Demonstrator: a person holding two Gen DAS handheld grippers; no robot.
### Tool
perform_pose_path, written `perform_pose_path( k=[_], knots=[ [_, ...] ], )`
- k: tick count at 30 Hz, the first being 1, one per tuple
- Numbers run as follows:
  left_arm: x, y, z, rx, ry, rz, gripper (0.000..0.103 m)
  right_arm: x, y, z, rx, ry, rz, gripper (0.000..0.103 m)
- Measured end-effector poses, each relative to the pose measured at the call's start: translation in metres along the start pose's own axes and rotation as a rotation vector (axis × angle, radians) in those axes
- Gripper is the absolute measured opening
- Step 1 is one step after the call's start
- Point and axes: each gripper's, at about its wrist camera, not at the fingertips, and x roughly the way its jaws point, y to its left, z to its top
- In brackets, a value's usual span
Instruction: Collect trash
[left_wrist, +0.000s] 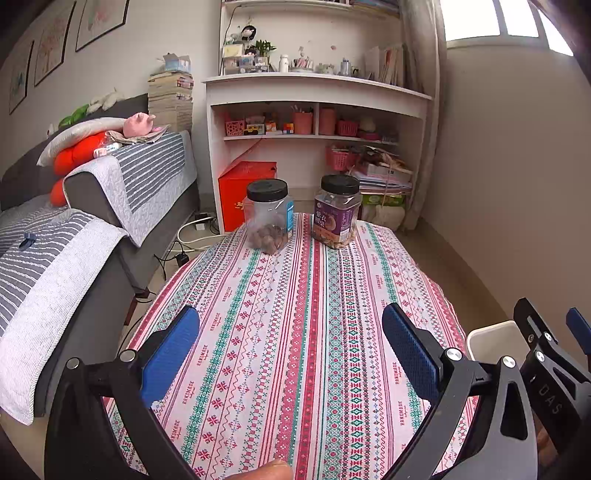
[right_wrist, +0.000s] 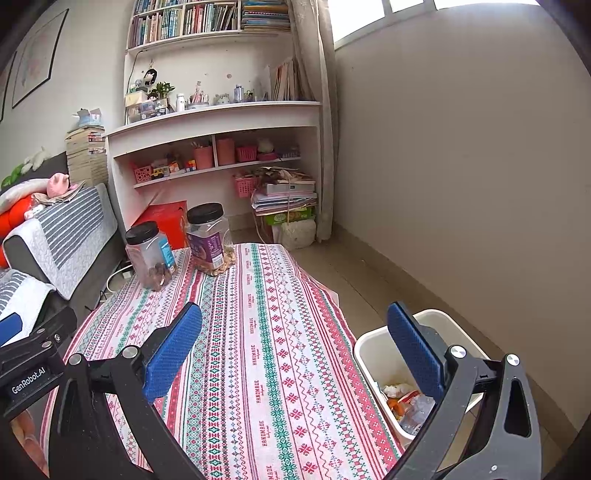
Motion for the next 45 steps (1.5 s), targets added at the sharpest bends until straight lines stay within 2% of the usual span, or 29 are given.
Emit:
perform_pose_path(
  k=[31, 45],
  knots=[
    [0.0031, -0.0036, -0.0049, 0.0, 0.009, 0.016, 0.096, 0.0037, -0.0032, -0.0044, -0.015, 0.017, 0.013, 0.096],
    [-0.0024, -0.0089, -0.0062, 0.022, -0.027, -0.02, 0.095, 0.0039, -0.0081, -0.0056, -0.018, 0.022, 0.01, 0.096]
  ],
)
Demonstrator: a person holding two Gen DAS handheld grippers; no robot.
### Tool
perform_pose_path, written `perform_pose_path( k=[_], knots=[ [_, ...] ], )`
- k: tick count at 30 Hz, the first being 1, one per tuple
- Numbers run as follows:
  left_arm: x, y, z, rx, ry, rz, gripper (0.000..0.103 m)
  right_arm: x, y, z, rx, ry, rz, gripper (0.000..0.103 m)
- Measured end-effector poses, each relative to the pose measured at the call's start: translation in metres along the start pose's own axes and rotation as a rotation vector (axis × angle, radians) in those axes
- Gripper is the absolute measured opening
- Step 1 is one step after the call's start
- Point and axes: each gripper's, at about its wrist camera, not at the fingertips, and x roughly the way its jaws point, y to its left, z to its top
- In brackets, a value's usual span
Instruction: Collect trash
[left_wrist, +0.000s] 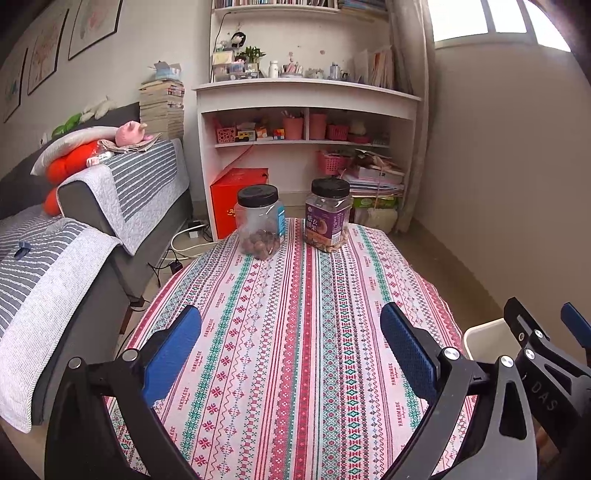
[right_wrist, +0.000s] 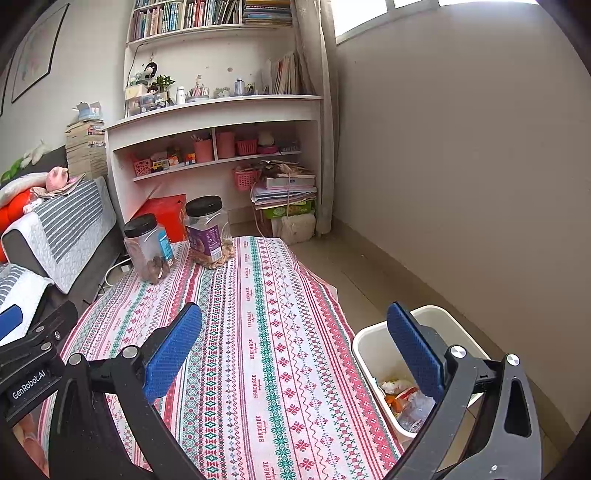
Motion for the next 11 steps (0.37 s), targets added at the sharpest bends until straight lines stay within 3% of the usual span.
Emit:
perform_pose_path(
  k=[11],
  knots=[
    [-0.0002, -0.0058, 0.0, 0.002, 0.022, -0.024, 0.096, 0.0007, -0.0054, 0.0024, 0.002, 0.003, -0.009, 0.096]
  ],
)
